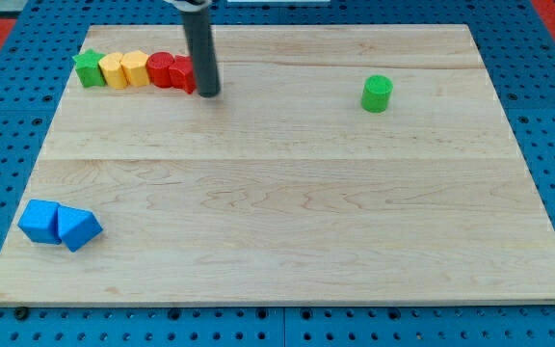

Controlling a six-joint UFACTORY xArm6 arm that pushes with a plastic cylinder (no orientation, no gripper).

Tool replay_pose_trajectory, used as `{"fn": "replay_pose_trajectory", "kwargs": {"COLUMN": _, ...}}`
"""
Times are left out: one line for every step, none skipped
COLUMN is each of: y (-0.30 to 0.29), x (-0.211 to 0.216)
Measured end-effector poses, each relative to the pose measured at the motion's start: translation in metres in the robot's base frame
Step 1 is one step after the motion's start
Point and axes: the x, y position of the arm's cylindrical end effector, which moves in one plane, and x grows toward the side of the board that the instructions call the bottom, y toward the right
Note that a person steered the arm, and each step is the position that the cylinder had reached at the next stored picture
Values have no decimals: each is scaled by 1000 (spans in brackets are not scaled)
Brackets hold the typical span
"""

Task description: Push the green circle to the right of the red star

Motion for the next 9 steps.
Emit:
{"fn": "replay_pose_trajectory", "kwargs": {"y": 85, "x": 37}}
{"fn": "replay_pose_trajectory", "kwargs": {"y": 166, "x": 56}}
{"fn": "replay_pose_trajectory", "kwargs": {"y": 179, "x": 47}}
{"fn": "replay_pose_trajectory", "kwargs": {"y": 233, "x": 42}}
{"fn": "replay_pose_trajectory", "kwargs": {"y": 233, "x": 3}}
{"fn": "replay_pose_trajectory", "kwargs": {"y": 212, "x": -18}}
{"fn": "replay_pose_trajectory", "kwargs": {"y": 182, "x": -20}}
{"fn": "replay_pose_trajectory", "kwargs": {"y": 194, "x": -2}}
{"fn": "replay_pose_trajectory", "kwargs": {"y": 203, "x": 28}}
